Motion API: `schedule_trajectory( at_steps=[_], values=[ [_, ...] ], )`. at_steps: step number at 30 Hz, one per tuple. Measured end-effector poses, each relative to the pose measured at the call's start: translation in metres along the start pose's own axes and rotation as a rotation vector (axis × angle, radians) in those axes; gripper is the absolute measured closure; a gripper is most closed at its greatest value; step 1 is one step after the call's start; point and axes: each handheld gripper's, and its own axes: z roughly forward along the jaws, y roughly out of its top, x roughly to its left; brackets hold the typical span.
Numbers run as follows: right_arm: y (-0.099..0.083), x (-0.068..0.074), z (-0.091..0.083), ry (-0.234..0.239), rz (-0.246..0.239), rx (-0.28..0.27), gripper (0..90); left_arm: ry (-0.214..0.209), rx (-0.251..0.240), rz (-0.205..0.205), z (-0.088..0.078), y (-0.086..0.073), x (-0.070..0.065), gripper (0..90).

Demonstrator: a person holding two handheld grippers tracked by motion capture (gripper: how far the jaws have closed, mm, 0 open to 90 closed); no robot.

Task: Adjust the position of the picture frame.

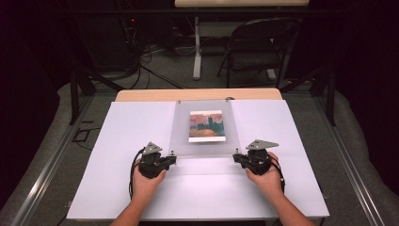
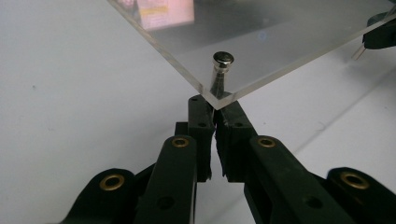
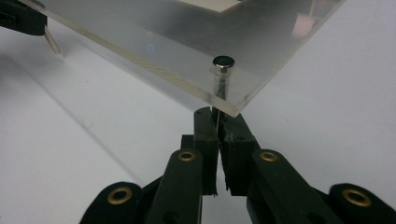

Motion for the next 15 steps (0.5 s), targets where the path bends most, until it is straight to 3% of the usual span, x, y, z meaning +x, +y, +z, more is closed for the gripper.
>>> schedule_trajectory(
  at_steps=[6, 15],
  values=[
    [-0.0020, -0.0003, 0.0048, -0.007, -0.004, 0.026, 85.4, 0.004, 0.011, -0.002, 0.0023, -0.0013, 0.0020, 84.7],
    [-0.0046, -0.0016, 0.0071, 0.004, -0.002, 0.017, 85.4, 0.008, -0.001, -0.006, 0.0023, -0.0032, 0.0023, 84.6]
  ],
)
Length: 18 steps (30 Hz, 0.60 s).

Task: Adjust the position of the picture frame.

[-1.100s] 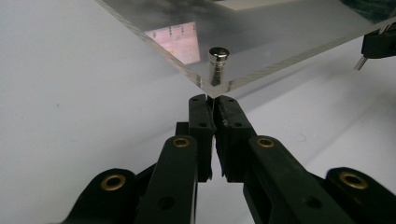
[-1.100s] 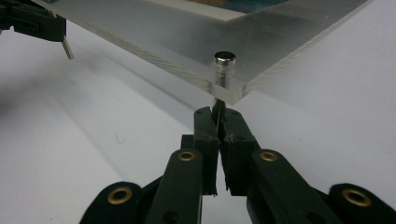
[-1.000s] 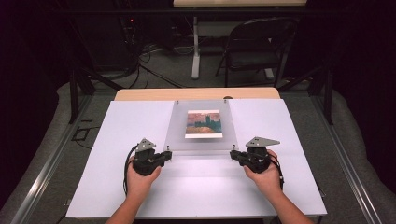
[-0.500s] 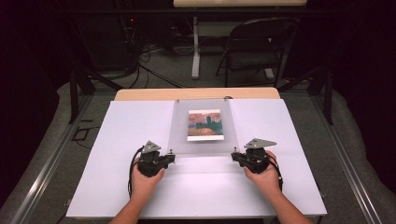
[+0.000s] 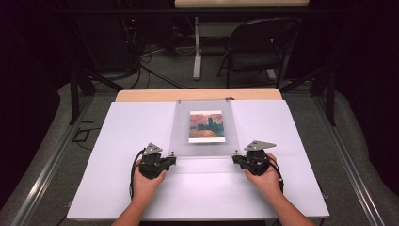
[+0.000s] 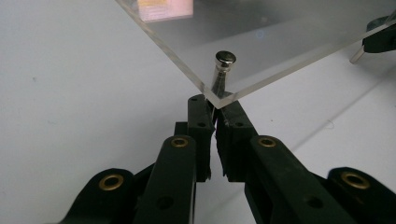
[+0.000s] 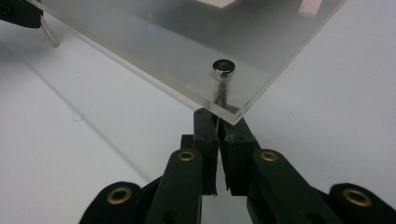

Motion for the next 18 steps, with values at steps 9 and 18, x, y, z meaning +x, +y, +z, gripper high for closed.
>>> schedule_trajectory(
  at_steps=[9, 18],
  values=[
    [-0.0005, 0.0002, -0.0004, -0.002, 0.004, -0.003, 81.2, -0.001, -0.002, -0.019, 0.0024, -0.0031, 0.0011, 80.8],
    [-0.0018, 0.0077, -0.0053, -0.024, -0.038, -0.009, 57.3, 0.021, -0.004, -0.023, 0.0004, -0.0072, -0.0015, 57.7]
  ],
)
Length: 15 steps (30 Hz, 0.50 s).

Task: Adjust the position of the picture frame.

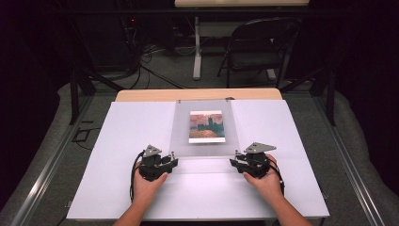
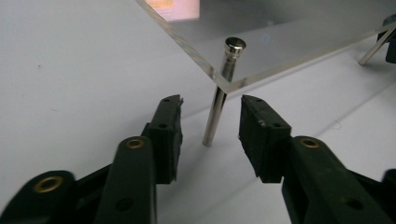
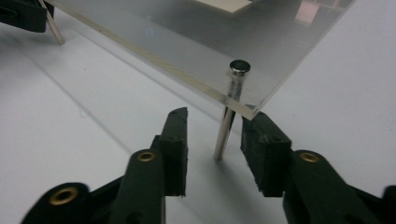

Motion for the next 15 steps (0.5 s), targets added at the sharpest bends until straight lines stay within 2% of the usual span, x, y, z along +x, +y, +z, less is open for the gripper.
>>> schedule_trajectory(
  at_steps=[1, 2, 4, 7, 10, 12, 15],
  values=[
    [0.000, 0.000, 0.000, 0.000, 0.000, 0.000, 57.3, 0.000, 0.000, 0.000, 0.000, 0.000, 0.000, 55.9],
    [-0.001, 0.001, 0.000, -0.004, -0.005, 0.007, 51.3, 0.002, 0.007, 0.000, 0.000, -0.002, 0.000, 53.9],
    [-0.002, 0.001, 0.000, -0.003, -0.010, 0.006, 48.4, 0.005, 0.014, 0.000, -0.001, -0.002, 0.000, 52.3],
    [-0.003, 0.003, -0.003, -0.013, -0.025, 0.014, 41.9, 0.021, 0.024, 0.011, -0.008, -0.004, -0.001, 44.6],
    [-0.005, 0.006, -0.007, -0.026, -0.044, 0.028, 39.8, 0.028, 0.000, 0.014, -0.013, -0.004, -0.001, 41.6],
    [-0.006, 0.008, -0.009, -0.027, -0.048, 0.031, 39.8, 0.018, -0.036, 0.019, -0.018, -0.003, -0.002, 40.3],
    [-0.007, 0.011, -0.013, -0.041, -0.059, 0.040, 38.3, 0.019, -0.031, 0.036, -0.021, -0.002, -0.005, 37.7]
  ],
)
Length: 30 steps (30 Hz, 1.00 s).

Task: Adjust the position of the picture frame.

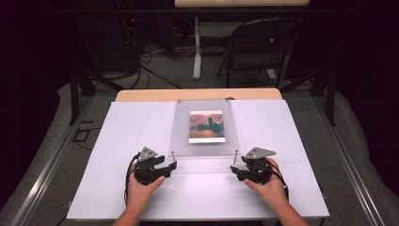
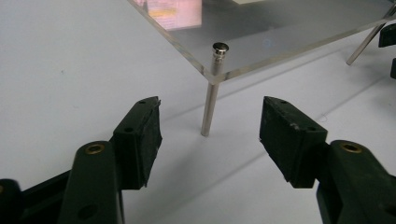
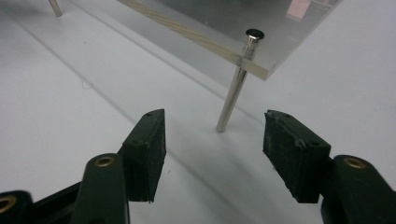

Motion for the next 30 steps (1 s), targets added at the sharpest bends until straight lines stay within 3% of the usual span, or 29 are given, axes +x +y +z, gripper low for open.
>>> schedule_trajectory(
  at_steps=[2, 8, 12, 18, 24, 30],
  values=[
    [-0.001, 0.001, -0.003, -0.006, -0.008, 0.017, 38.5, 0.005, 0.018, 0.015, -0.001, 0.000, -0.001, 37.7],
    [-0.009, 0.000, -0.014, 0.002, 0.035, 0.016, 37.0, 0.004, 0.024, 0.054, -0.011, -0.003, 0.001, 36.8],
    [-0.014, -0.002, -0.023, -0.002, 0.062, 0.001, 37.4, -0.008, 0.016, 0.052, -0.016, -0.004, 0.000, 36.7],
    [-0.016, -0.007, -0.035, -0.005, 0.062, -0.015, 35.8, -0.007, 0.015, 0.067, -0.023, -0.005, 0.000, 35.8],
    [-0.019, -0.010, -0.035, -0.020, 0.075, -0.027, 35.4, -0.030, 0.004, 0.014, -0.030, -0.006, 0.009, 35.9],
    [-0.022, -0.018, -0.041, -0.012, 0.127, -0.062, 37.2, -0.023, -0.018, 0.008, -0.033, -0.002, 0.013, 36.1]
  ],
)
